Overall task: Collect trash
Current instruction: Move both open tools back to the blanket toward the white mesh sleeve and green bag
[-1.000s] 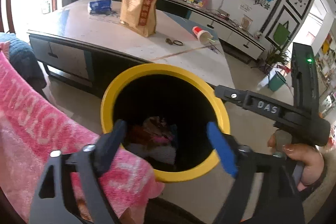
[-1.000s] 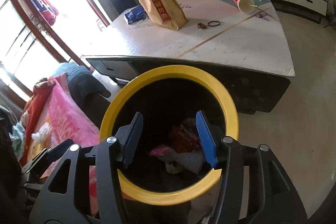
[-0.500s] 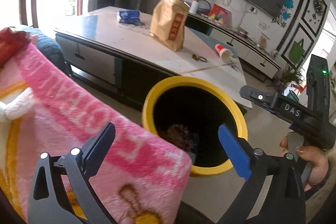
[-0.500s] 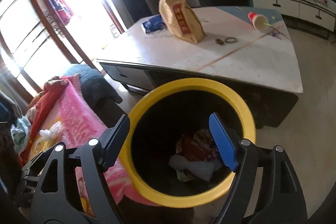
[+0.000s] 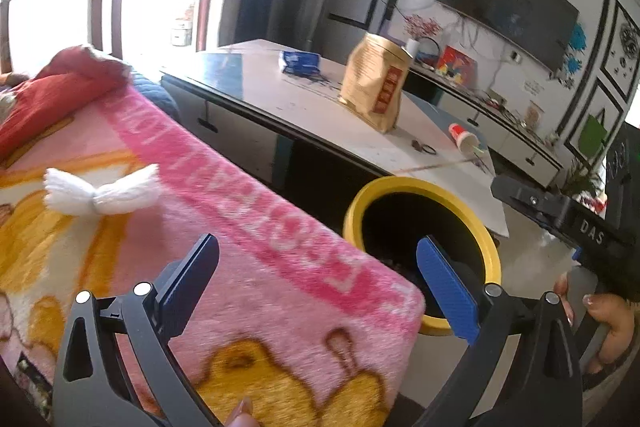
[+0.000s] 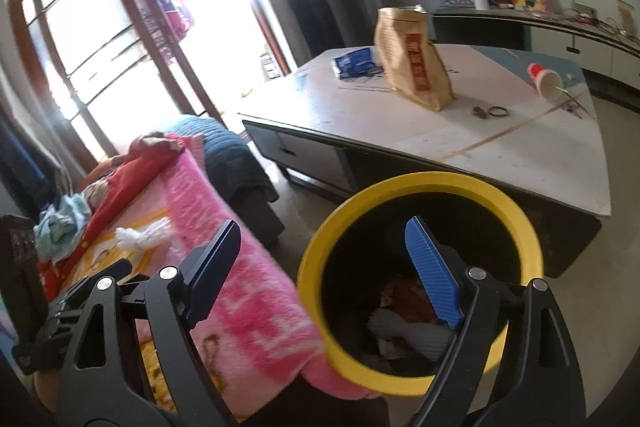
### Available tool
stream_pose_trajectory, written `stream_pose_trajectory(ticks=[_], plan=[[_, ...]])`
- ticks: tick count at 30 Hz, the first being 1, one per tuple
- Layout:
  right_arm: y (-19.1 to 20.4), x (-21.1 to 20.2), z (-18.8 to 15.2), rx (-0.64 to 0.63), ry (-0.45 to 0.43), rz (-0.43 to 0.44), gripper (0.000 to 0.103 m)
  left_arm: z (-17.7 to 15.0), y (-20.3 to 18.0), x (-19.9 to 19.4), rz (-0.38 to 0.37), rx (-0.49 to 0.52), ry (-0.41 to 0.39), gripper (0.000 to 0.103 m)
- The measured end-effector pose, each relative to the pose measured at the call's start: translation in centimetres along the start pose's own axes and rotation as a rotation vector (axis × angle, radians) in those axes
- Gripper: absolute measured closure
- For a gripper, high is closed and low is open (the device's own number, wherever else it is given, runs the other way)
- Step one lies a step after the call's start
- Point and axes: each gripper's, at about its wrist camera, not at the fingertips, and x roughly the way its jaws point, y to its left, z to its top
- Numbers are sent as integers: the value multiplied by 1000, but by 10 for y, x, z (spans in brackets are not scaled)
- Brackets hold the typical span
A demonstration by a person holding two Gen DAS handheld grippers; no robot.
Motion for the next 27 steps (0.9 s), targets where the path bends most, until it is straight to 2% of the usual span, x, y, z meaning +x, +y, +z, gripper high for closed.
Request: stream_pose_trajectory(ticks=[15,27], plan=[[73,29,-17,-149,83,111,27,-6,70,-41,123,-118,-68,7],[151,81,-29,-229,174,211,27,-28,132,-73,229,-213,-73,7]])
